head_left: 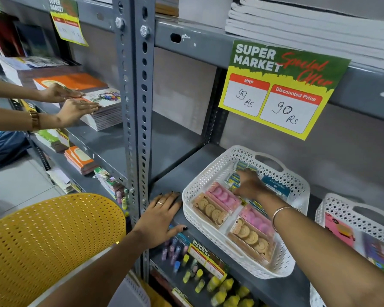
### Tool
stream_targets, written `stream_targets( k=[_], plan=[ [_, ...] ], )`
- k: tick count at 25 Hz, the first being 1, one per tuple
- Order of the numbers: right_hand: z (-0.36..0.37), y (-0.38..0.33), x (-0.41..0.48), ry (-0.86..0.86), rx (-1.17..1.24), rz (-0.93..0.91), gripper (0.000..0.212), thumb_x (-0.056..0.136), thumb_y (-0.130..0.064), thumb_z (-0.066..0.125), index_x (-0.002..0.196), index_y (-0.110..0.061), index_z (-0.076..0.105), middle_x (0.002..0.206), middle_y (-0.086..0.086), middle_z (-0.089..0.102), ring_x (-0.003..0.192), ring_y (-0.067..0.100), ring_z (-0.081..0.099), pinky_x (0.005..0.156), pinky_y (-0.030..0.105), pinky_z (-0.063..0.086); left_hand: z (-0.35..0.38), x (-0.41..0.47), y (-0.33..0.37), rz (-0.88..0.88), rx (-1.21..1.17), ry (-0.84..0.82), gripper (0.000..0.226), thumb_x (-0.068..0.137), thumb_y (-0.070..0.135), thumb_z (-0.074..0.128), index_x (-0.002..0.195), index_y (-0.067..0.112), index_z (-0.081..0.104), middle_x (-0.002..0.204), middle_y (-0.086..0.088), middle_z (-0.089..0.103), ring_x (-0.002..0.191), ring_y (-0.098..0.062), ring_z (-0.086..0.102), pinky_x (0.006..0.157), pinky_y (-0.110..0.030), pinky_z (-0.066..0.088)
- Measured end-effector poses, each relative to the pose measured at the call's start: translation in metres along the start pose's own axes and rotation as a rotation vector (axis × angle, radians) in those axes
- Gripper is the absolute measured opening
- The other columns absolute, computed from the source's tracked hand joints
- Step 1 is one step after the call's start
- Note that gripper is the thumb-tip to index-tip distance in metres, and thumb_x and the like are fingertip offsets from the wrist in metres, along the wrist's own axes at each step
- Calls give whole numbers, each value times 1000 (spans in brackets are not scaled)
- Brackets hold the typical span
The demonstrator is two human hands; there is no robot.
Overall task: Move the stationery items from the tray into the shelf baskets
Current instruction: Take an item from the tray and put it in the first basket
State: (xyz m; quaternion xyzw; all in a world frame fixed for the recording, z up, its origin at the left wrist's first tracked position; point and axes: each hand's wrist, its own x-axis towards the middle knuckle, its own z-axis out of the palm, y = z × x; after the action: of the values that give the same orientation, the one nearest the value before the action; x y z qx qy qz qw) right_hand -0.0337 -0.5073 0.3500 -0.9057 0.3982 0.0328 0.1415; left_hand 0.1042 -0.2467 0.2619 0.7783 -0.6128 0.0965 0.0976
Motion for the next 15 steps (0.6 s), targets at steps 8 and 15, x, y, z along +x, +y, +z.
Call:
stream_targets(
  k=[8,15],
  plan=[
    [-19,-22,-16,175,82,-109,62,75,-20,71,132,-13,45,140,14,44,128,31,40,108,42,37,-2,1,0,7,-8,-17,80,90,68,15,134,8,43,134,-14,48,124,-29,40,106,-44,26],
    [-18,-135,-92,480,468,-526,16,81,-23,64,93,-12,64,83,1,65,77,18,61,75,36,51,-7,-55,-2,-31,-33,85,67,91,52,34,136,4,38,146,-18,34,136,-30,21,110,-43,13]
  ],
)
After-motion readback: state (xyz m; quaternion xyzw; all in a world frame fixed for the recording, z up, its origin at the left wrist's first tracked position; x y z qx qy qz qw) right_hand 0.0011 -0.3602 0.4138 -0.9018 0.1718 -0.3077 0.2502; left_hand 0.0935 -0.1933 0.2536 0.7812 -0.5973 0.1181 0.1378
